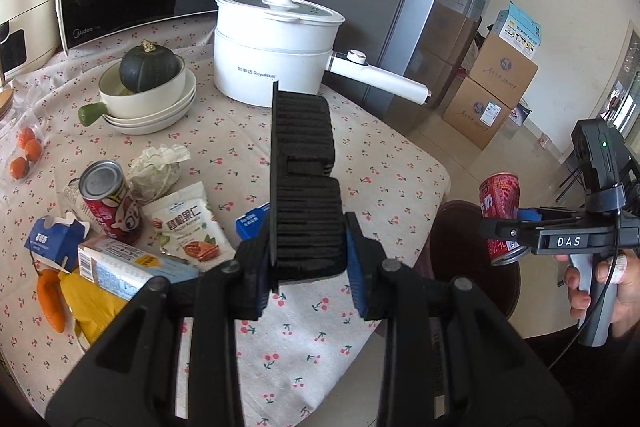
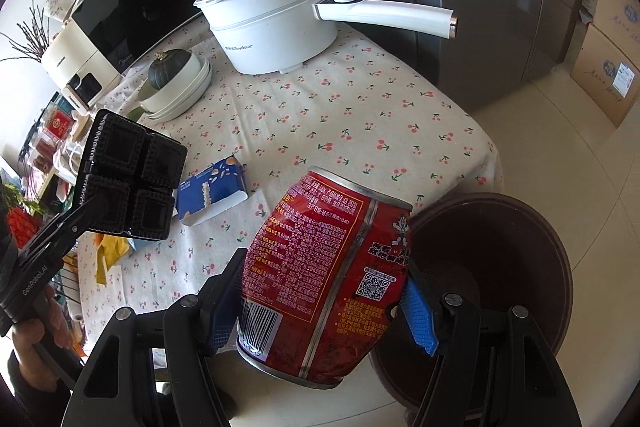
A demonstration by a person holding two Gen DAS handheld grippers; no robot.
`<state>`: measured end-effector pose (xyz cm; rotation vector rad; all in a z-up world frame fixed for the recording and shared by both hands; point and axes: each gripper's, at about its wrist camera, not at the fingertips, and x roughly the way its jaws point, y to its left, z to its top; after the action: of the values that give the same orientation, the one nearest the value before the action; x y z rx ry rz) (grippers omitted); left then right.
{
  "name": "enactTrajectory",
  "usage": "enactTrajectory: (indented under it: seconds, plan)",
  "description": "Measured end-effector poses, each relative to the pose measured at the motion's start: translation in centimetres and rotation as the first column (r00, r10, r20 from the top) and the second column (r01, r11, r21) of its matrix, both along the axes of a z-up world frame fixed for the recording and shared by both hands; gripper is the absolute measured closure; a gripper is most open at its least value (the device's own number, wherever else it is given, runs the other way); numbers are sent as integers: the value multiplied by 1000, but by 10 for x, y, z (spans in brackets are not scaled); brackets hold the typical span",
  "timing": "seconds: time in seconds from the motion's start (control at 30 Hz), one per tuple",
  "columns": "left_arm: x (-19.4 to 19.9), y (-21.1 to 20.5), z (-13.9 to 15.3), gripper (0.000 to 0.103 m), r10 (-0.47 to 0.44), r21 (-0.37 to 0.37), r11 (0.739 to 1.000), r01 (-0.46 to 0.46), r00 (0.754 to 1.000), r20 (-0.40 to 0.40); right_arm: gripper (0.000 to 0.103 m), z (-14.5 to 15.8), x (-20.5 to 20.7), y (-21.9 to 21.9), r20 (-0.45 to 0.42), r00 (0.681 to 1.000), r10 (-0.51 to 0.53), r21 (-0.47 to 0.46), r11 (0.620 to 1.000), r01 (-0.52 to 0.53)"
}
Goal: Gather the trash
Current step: 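Carry the can and tray over the brown bin and open both tools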
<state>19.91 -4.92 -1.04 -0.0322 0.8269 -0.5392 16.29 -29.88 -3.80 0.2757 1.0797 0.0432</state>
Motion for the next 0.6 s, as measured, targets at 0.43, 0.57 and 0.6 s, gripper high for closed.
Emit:
enactTrajectory:
  seconds: [0.43,0.57,0.6]
  plan:
    - [-38,-117,-11,78,-262,-68,964,258,964,-49,32,-26,-49,-96,-43,984,-172,-8,985,172]
    - [-40,-150,-26,80,-318,6,948,318,948,-32,32,-43,-63,-121,-83,971,-225,-9,974,225]
    - [-38,-153,-32,81,-316,13,949,316,948,-41,32,-46,-66,-126,-90,968,-234,-4,972,235]
